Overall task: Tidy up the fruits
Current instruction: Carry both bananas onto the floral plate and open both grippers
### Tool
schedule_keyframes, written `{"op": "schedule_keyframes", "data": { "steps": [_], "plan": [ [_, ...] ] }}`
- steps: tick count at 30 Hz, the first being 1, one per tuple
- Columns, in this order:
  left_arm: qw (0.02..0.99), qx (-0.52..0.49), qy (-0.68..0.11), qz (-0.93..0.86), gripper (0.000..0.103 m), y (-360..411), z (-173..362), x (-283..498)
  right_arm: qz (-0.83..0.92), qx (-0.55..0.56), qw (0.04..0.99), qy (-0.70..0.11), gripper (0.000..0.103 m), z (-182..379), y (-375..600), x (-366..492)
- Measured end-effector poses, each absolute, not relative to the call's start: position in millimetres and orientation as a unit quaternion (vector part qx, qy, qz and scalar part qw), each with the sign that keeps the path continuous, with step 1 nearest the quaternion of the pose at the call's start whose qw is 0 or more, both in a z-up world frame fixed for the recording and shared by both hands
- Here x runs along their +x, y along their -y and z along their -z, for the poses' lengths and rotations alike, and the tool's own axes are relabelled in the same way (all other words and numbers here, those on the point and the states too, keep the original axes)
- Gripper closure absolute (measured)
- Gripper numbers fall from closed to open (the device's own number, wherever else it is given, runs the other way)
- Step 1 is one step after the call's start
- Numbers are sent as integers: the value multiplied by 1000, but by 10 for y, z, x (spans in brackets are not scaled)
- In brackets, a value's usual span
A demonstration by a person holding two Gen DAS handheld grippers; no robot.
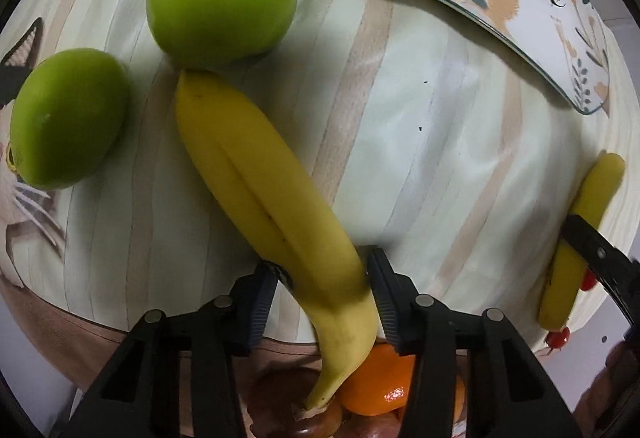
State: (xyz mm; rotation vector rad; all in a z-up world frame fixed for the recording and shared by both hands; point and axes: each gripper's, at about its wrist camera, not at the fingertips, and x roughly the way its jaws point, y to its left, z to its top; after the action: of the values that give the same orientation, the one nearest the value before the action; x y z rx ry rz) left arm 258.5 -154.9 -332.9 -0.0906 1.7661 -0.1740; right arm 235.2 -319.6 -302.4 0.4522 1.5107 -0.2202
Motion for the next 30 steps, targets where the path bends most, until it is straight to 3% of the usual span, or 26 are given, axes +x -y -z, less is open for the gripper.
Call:
{"op": "schedule_keyframes", "data": {
  "steps": [4, 18, 30],
  "plan": [
    [646, -11, -758, 94, 62, 1701, 2989, 2544, 133, 211, 694, -675, 66, 3069, 3264, 2398],
    [670, 40, -728, 140, 65, 2417, 2507, 2016, 104, 216, 728, -642, 67, 2692, 2984, 2029],
    [683, -26, -704, 193, 66, 2841, 1348, 1939, 33, 240, 753, -612, 68, 2251, 2783, 2137]
  ]
}}
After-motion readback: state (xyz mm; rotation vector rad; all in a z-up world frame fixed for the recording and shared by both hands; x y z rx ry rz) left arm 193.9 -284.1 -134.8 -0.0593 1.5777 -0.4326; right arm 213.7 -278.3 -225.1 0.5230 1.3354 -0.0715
